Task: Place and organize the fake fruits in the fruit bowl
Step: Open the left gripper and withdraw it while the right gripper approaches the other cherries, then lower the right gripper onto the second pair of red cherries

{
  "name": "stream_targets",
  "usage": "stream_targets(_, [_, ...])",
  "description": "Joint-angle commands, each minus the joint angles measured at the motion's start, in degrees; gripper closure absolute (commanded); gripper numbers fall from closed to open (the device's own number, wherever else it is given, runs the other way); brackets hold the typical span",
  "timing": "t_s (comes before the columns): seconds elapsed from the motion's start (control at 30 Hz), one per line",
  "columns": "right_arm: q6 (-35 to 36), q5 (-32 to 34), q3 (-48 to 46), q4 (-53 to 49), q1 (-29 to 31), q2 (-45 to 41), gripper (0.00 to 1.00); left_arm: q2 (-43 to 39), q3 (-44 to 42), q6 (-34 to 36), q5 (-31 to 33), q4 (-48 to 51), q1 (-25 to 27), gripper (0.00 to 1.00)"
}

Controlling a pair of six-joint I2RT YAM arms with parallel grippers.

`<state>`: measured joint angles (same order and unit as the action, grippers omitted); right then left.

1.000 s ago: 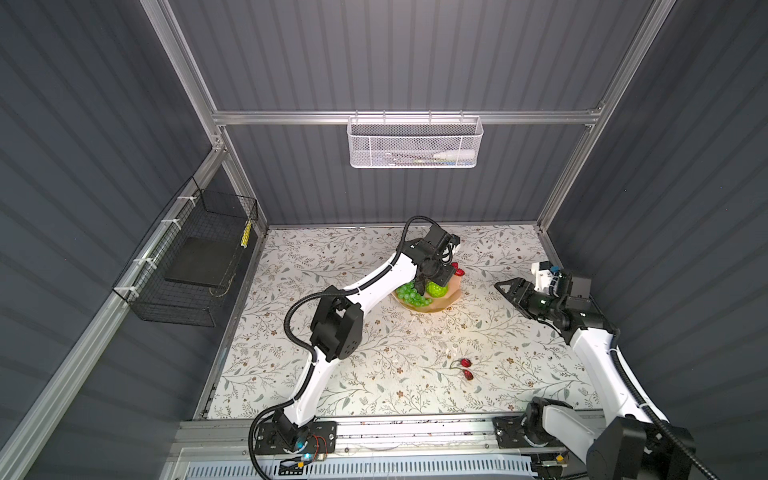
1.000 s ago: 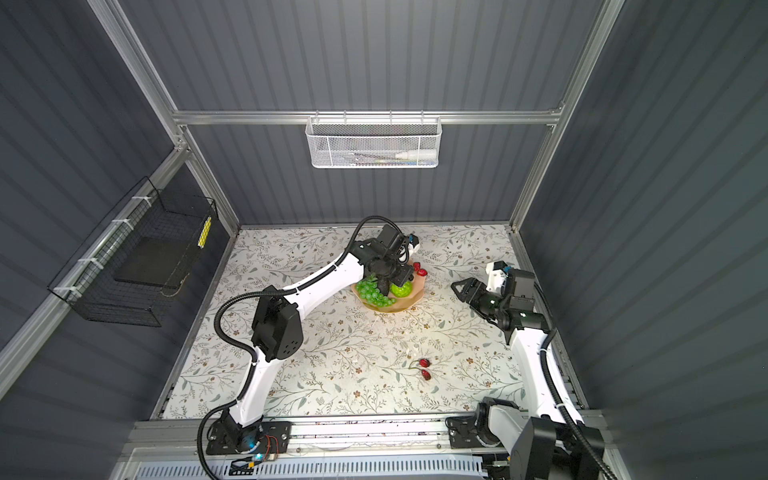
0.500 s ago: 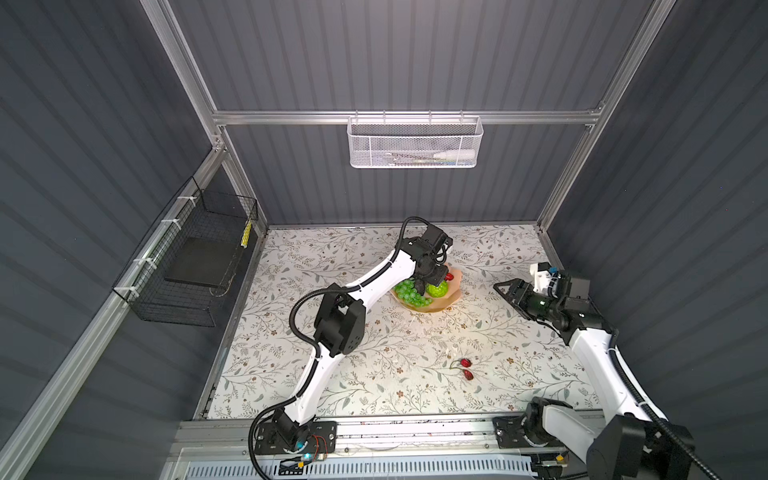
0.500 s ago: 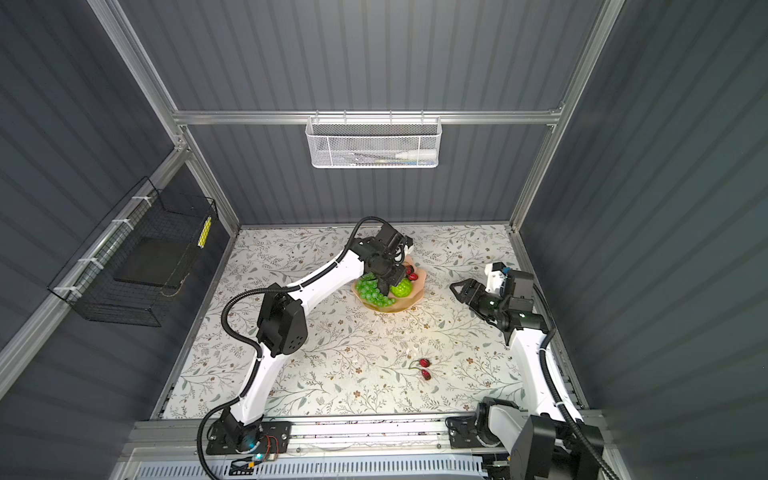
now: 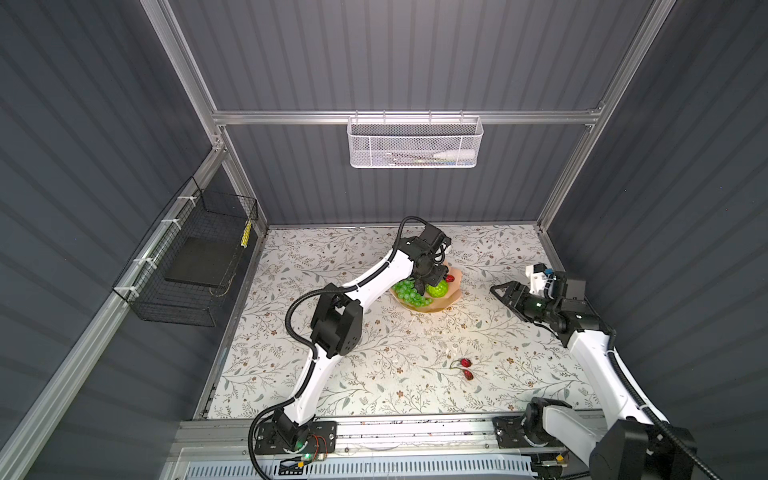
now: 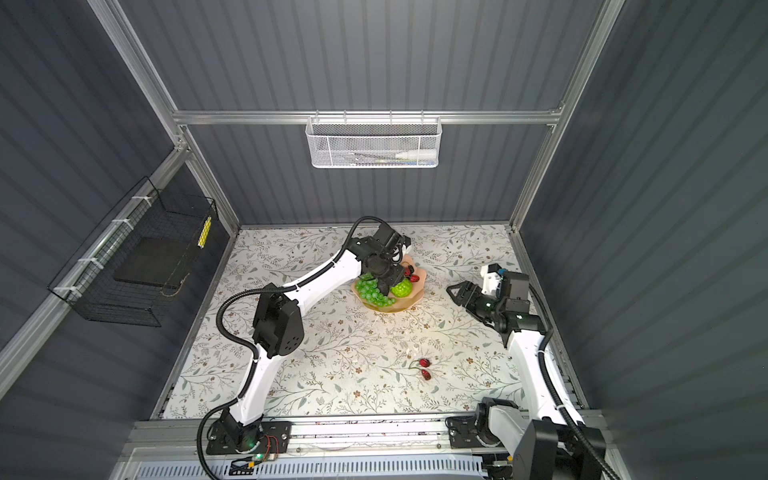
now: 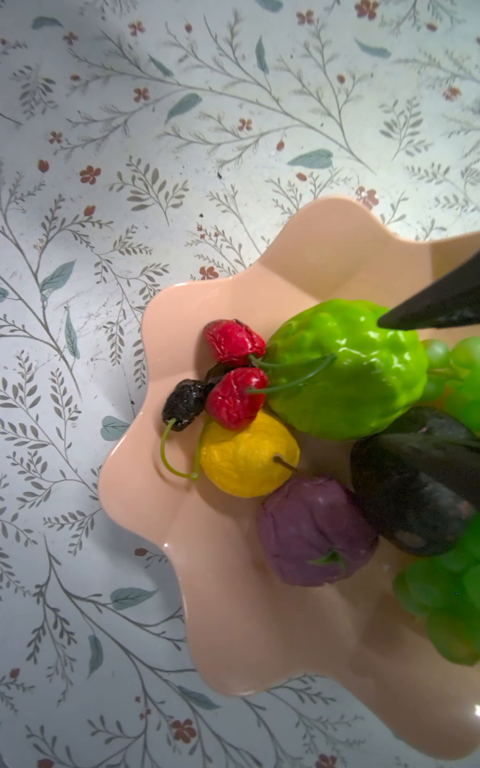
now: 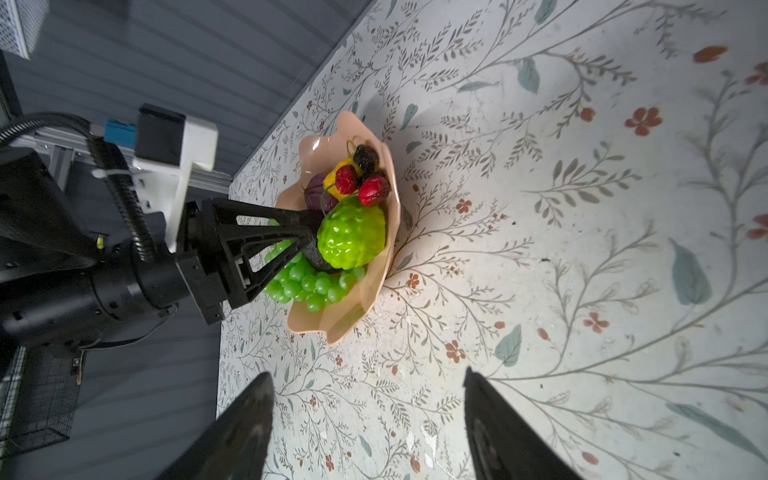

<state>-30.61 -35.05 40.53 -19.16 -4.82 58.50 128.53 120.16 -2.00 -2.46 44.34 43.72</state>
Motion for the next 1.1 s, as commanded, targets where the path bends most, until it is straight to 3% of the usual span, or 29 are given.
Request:
stream_targets(0.0, [0.4, 6.4, -1.6, -5.5, 6.3, -3.2, 0.28, -9.2, -6.3, -2.0, 0.2, -4.2, -0.3, 0.48])
stream_targets(0.3, [-0.7, 23.8, -3.4, -17.1, 29.3, -5.1, 0.29, -28.4, -32.8, -11.7, 8.3, -15.8, -0.5, 0.22])
stream_targets(0.43, [-0.4, 30.2, -0.1, -22.9, 38.1, -0.4, 0.34, -34.3, -43.1, -16.3, 8.6, -19.2, -1.1, 0.18])
stream_targets(0.7, [-3.7, 39.2, 7.3, -30.3, 57.8, 13.6, 0.46, -40.2, -50.9, -19.5, 9.8, -20.9, -2.7, 0.16])
stream_targets(0.83, [-2.7, 40.8, 9.3, -30.0, 62.3, 19.9, 0.48, -41.5, -53.6, -20.5, 8.2, -22.1, -4.6, 0.16])
stream_targets(0.93, [-1.5, 43.7, 10.9, -30.7, 62.5, 23.3, 0.57, -42.4, -55.1, -21.0, 7.8, -22.4, -5.8, 0.16])
stream_targets(1.07, [-0.2, 44.6, 11.1, -30.0, 62.5, 24.2, 0.56, -44.0, -57.1, -21.5, 7.5, -22.5, -7.0, 0.16])
